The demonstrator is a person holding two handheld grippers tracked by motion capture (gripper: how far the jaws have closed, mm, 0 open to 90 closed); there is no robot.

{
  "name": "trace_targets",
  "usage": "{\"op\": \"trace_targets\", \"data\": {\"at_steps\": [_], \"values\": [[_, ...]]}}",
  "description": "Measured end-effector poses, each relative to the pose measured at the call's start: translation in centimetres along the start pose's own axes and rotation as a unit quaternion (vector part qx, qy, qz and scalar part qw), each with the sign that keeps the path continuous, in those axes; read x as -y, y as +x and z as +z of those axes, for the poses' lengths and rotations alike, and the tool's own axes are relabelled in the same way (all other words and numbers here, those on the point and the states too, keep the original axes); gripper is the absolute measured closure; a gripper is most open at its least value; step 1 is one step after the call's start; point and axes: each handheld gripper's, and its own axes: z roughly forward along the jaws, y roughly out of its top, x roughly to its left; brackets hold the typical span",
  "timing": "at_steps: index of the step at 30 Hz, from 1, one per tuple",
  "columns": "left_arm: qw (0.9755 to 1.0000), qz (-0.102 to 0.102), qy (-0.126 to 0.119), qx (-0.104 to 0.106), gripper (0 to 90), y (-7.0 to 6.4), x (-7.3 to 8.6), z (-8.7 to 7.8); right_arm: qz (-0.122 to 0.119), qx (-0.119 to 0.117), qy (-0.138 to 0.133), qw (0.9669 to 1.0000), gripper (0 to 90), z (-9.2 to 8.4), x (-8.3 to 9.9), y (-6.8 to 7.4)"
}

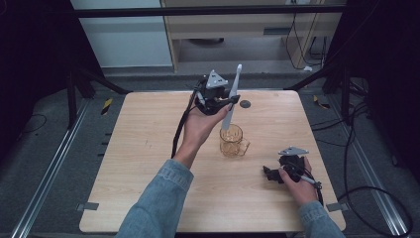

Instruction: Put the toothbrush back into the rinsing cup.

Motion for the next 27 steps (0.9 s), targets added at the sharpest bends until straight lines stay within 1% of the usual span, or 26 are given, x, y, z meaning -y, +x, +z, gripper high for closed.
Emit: {"op": "trace_targets", "data": {"at_steps": [4, 8, 15, 19, 27], "values": [[1.0, 0.001, -0.001, 0.0, 67.4, -0.2, 0.1, 0.3, 0.0, 0.0, 0.0, 1.0, 0.3, 0.0, 0.0, 0.0], [1.0, 0.0, -0.003, 0.006, 67.4, -0.5, 0.0, 0.6, 0.0, 0.0, 0.0, 1.0, 0.3, 0.0, 0.0, 0.0], [0.9999, 0.001, 0.0, 0.011, 67.4, -0.9, 0.2, 1.2, 0.0, 0.0, 0.0, 1.0, 0.3, 0.0, 0.0, 0.0], [0.9999, 0.002, 0.001, 0.011, 67.4, -1.0, 0.2, 1.3, 0.001, 0.0, 0.0, 1.0, 0.3, 0.0, 0.0, 0.0], [0.9999, -0.003, 0.004, 0.012, 67.4, -0.9, 0.8, 1.7, 0.0, 0.0, 0.0, 1.0, 0.3, 0.0, 0.0, 0.0]]}}
